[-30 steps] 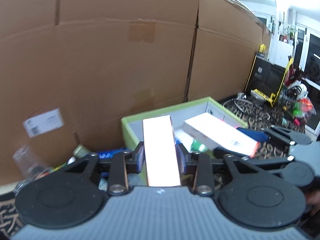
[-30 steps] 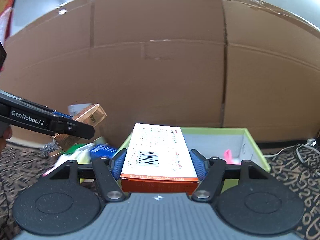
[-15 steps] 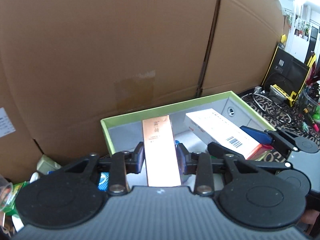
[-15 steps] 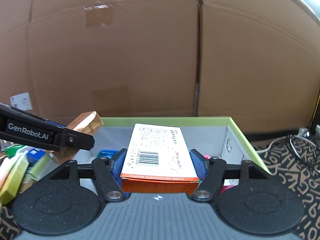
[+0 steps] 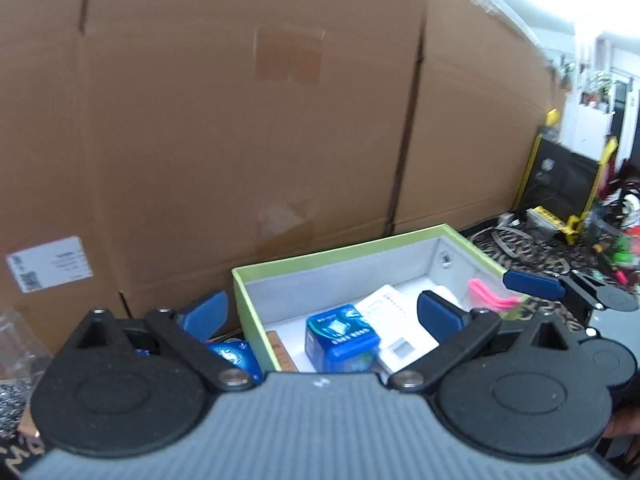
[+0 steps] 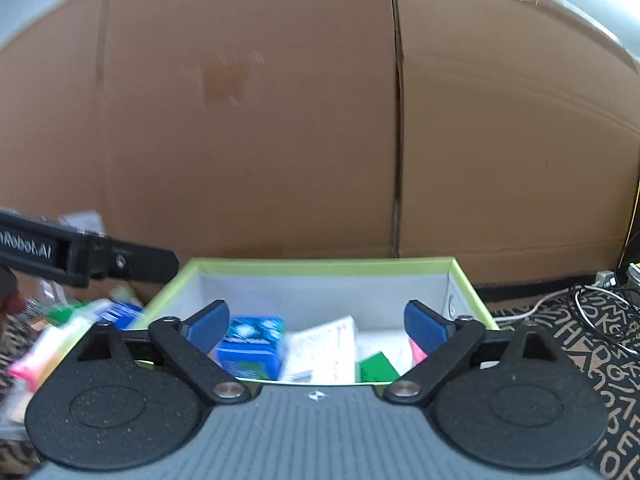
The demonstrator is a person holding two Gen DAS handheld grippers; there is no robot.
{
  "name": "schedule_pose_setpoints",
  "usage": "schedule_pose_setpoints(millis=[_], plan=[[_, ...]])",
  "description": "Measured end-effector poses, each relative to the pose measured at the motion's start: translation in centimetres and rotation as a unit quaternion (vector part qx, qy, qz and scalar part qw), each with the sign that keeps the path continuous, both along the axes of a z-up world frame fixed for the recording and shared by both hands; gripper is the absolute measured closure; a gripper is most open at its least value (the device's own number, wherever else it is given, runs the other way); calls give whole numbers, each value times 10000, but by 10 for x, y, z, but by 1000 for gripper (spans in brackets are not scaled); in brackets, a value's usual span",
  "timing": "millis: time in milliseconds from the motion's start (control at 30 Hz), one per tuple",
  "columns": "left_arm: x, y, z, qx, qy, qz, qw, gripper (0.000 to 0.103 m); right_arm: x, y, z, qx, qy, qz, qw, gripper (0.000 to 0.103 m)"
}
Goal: Organize objects
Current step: 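Grasp the white glove with left tool while right grasps the stick bag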
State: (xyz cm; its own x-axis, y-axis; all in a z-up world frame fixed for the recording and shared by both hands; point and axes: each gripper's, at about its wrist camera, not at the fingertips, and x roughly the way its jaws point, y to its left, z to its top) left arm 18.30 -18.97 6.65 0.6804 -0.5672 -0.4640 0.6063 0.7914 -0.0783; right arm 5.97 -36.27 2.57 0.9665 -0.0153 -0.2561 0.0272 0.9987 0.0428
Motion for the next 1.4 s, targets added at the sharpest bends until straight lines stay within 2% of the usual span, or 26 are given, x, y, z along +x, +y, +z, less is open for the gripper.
schedule_pose_setpoints(millis=[200, 400, 533, 667, 933, 1100, 1267, 1300, 1333, 1400], plan=[[-60, 56, 13, -75, -74, -114, 9999, 0, -53, 25, 1, 103, -156, 417, 9990, 2], [-102, 123, -6, 339, -93, 216, 9991, 0, -85, 58, -24, 137, 197, 875, 9959, 2], [-113, 167, -26, 609, 187, 629, 9960, 0, -87, 80, -44, 190, 651, 1289, 9893, 2], [-115, 204, -41, 585, 530, 1028, 9916, 0, -87, 106, -54, 198, 933, 1597, 9825, 2], [-111, 241, -53, 442, 774, 1213, 9886, 0, -60, 171, -54, -213, 1233, 2230, 9668, 2], [-101, 250, -56, 415, 851, 1288, 9871, 0, -25, 207, -64, -124, 1563, 2361, 9590, 7], [-85, 250, -59, 405, 913, 1264, 9869, 0, 6, 234, -78, -352, 1801, 2266, 9566, 20], [-81, 248, -59, 365, 939, 1246, 9871, 0, 8, 235, -80, -376, 1842, 2238, 9563, 36], [-77, 246, -60, 307, 977, 1218, 9873, 0, 5, 233, -79, -409, 1729, 2155, 9602, 47], [-66, 238, -61, 143, 1085, 1172, 9871, 0, -1, 225, -77, -346, 1734, 2149, 9605, 61]])
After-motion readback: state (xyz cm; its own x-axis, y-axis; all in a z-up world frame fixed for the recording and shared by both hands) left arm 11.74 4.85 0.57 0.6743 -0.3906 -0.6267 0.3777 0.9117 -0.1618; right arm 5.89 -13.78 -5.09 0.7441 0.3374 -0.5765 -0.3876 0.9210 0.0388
